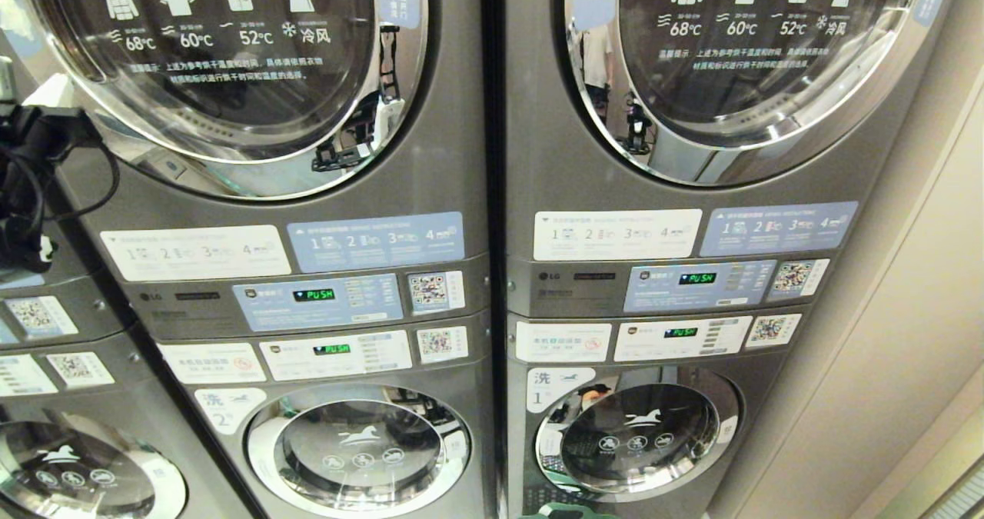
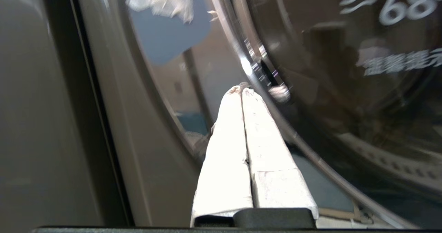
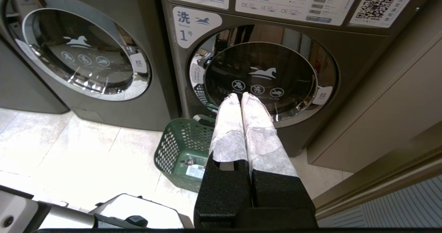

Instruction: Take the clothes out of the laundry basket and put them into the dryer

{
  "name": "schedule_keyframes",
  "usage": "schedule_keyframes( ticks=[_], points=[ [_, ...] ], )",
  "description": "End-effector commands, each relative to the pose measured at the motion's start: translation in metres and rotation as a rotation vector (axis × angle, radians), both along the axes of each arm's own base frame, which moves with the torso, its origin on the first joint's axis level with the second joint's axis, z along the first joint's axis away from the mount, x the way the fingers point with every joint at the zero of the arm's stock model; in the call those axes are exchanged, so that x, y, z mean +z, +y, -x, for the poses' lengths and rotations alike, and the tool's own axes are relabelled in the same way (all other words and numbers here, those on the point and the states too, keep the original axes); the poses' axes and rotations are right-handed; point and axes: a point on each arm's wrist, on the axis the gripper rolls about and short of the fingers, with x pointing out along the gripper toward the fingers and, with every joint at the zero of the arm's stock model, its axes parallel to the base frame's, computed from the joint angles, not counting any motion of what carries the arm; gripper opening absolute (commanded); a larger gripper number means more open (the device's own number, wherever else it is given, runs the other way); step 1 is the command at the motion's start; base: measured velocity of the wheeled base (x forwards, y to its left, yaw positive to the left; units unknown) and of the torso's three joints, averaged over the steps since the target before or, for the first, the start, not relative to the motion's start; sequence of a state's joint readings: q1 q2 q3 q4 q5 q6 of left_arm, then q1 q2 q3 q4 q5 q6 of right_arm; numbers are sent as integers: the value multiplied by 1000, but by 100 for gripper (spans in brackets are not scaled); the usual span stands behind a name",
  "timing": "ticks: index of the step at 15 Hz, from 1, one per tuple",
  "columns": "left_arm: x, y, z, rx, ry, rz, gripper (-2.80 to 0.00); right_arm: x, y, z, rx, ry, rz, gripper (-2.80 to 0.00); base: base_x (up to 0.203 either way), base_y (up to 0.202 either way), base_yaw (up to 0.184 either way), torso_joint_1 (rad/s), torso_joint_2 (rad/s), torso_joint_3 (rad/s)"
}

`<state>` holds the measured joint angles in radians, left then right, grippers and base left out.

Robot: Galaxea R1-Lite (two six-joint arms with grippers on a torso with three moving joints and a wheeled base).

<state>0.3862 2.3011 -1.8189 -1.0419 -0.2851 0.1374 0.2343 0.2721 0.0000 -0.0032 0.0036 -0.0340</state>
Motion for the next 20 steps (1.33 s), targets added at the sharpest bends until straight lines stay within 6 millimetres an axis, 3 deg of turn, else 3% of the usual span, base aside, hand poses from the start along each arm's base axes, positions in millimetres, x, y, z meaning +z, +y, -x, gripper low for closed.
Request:
schedule_keyframes(
  ticks=[1, 4, 8, 11, 16, 20],
  points=[
    [13, -1, 10, 11, -32, -13, -280, 0, 0, 0, 1, 1, 0, -280, 0, 0, 0, 0, 0, 0],
    [33, -6, 54, 46, -19, -4, -280, 1, 0, 0, -1, 4, -4, -280, 0, 0, 0, 0, 0, 0],
    [61, -46, 152, 52, -24, -2, -280, 1, 0, 0, -3, 16, -11, -280, 0, 0, 0, -3, 31, 11],
    [67, -84, 225, 30, -47, -1, -280, 1, 0, 0, -4, 13, -21, -280, 0, 0, 0, -9, 7, 7],
    [43, -132, 329, -2, -9, 18, -280, 1, 0, 0, -3, 12, -19, -280, 0, 0, 0, 0, 0, 0],
    [1, -158, 387, -49, 118, 55, -280, 1, 0, 0, -2, 12, -17, -280, 0, 0, 0, 0, 0, 0]
  ],
)
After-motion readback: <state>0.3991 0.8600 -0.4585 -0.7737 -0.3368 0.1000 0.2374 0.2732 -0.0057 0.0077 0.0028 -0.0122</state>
